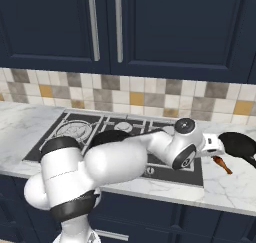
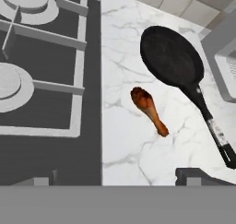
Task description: Place both pans onto different burners. Then place the cucumber and the chicken drumstick on different pans.
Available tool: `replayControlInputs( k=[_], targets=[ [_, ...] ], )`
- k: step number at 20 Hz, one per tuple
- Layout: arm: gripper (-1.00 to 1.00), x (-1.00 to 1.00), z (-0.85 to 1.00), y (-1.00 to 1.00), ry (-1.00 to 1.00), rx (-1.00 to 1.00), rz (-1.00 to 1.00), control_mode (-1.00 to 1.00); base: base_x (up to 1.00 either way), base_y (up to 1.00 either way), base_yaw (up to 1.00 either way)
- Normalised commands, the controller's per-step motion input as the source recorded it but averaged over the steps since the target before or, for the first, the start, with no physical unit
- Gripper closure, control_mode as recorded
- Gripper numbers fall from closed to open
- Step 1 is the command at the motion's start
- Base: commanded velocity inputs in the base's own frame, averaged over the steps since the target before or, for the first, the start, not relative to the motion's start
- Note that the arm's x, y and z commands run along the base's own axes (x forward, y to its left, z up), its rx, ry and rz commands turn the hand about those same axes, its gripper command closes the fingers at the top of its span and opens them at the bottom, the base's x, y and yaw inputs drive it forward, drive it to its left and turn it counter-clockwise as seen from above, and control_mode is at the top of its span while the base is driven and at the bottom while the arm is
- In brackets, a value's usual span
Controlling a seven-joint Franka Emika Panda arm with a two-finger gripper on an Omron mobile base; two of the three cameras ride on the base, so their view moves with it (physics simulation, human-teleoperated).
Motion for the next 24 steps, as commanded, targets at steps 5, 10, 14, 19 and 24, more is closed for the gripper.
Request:
replayControlInputs(
  k=[5, 10, 14, 19, 24],
  targets=[
    [-1.0, 0.23, -0.27, -0.3, 0.0, 0.0, 0.0, -1.0, 0.0, 0.0, 0.0],
    [-1.0, 0.26, -0.28, -0.29, 0.0, 0.01, 0.0, -1.0, 0.0, 0.0, 0.0],
    [-1.0, 0.19, -0.24, -0.27, 0.0, 0.02, 0.0, -1.0, 0.0, 0.0, 0.0],
    [-1.0, 0.21, -0.14, -0.33, 0.0, 0.01, 0.0, -1.0, 0.0, 0.0, 0.0],
    [-1.0, 0.3, -0.17, -0.32, 0.0, 0.03, 0.0, -1.0, 0.0, 0.0, 0.0]
  ],
)
